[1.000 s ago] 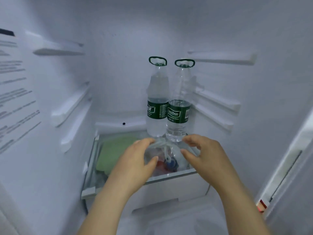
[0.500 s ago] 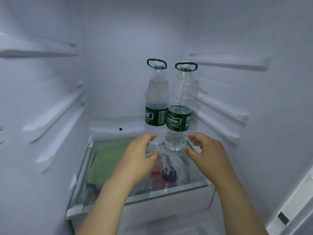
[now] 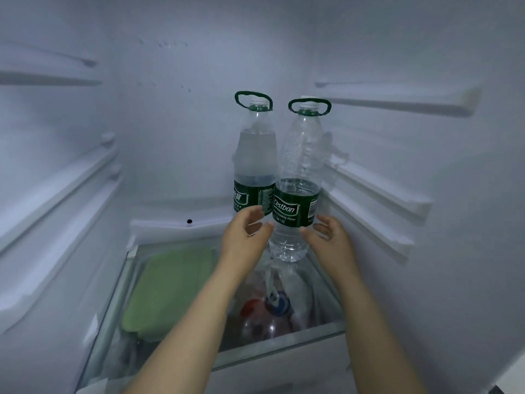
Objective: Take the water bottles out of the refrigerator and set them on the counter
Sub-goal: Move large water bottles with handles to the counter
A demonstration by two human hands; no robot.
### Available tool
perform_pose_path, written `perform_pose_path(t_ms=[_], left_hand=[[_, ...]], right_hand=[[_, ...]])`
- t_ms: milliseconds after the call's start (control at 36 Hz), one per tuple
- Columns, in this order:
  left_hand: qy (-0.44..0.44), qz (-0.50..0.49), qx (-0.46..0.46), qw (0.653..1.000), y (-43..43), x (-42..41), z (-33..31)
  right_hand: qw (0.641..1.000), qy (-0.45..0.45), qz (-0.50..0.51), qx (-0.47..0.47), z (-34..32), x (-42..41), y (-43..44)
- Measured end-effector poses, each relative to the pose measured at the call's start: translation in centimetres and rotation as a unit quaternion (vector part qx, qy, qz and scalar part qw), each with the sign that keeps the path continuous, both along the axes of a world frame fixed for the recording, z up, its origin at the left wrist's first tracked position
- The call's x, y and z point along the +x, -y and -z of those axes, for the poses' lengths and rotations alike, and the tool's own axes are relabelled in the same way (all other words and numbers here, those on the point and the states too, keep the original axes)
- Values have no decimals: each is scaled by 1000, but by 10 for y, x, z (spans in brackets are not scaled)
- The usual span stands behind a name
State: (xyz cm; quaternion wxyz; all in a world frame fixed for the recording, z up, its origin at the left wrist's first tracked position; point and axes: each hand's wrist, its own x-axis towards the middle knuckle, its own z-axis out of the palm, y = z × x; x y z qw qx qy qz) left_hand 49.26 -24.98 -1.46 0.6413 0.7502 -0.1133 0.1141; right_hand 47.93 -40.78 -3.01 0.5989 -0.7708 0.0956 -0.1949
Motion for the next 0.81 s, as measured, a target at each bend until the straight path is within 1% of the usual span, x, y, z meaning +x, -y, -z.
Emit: perform_pose_path(t_ms=[111, 278, 361, 556, 667, 806], left_hand=[[27, 4, -4, 1000, 7, 11, -15], [39, 24, 21, 999, 11, 19, -25], [37, 29, 20, 999, 11, 22, -22], [31, 35, 18, 999, 6, 29, -25], [15, 35, 17, 999, 7, 30, -30], [9, 50, 11, 999, 9, 28, -38]], right_hand=[[1000, -4, -13, -11, 13, 15, 2], [999, 8, -33, -18, 24, 34, 0], [999, 17, -48, -7, 26, 39, -1], [999, 23, -38, -6, 35, 44, 0], [999, 16, -36, -24, 37, 41, 4], [997, 2, -65, -34, 35, 23, 8]])
